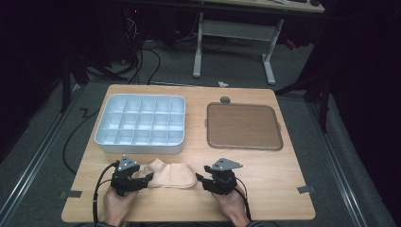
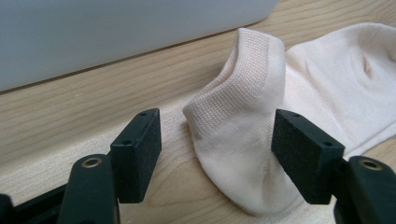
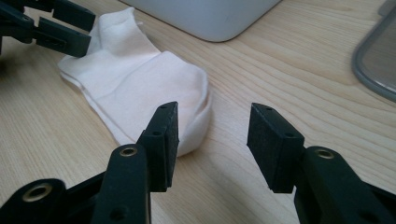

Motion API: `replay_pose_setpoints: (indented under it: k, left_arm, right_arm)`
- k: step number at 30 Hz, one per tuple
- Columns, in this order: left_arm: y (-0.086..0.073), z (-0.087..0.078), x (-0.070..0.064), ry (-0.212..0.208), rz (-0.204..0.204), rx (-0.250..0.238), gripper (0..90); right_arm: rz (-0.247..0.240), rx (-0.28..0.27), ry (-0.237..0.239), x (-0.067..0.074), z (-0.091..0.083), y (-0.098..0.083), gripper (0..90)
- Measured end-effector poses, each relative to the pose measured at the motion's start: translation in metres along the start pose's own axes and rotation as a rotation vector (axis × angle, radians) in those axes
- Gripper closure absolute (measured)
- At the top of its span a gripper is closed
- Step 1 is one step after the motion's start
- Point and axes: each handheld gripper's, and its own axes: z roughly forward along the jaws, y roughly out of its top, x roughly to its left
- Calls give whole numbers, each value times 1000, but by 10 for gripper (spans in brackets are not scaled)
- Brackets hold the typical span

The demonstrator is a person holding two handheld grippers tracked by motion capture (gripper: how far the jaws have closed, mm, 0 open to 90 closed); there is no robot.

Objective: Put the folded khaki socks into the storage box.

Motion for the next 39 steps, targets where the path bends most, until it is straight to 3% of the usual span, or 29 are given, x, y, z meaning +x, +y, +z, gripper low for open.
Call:
replay_pose_setpoints:
  k: [10,21,29,39]
  left_arm:
    - [0,5,-3,19,10,19,346]
    - [1,7,-8,71,58,31,382]
    - [-1,7,-13,59,76,15,553]
    - [0,8,-14,4,53,12,742]
  right_arm:
    - [-23,28,10,8,16,3,531]
    - [-18,87,-10,7,31,-3,573]
    - [-35,95,-18,8,33,-5,623]
    - [-43,93,2,9,33,-6,710]
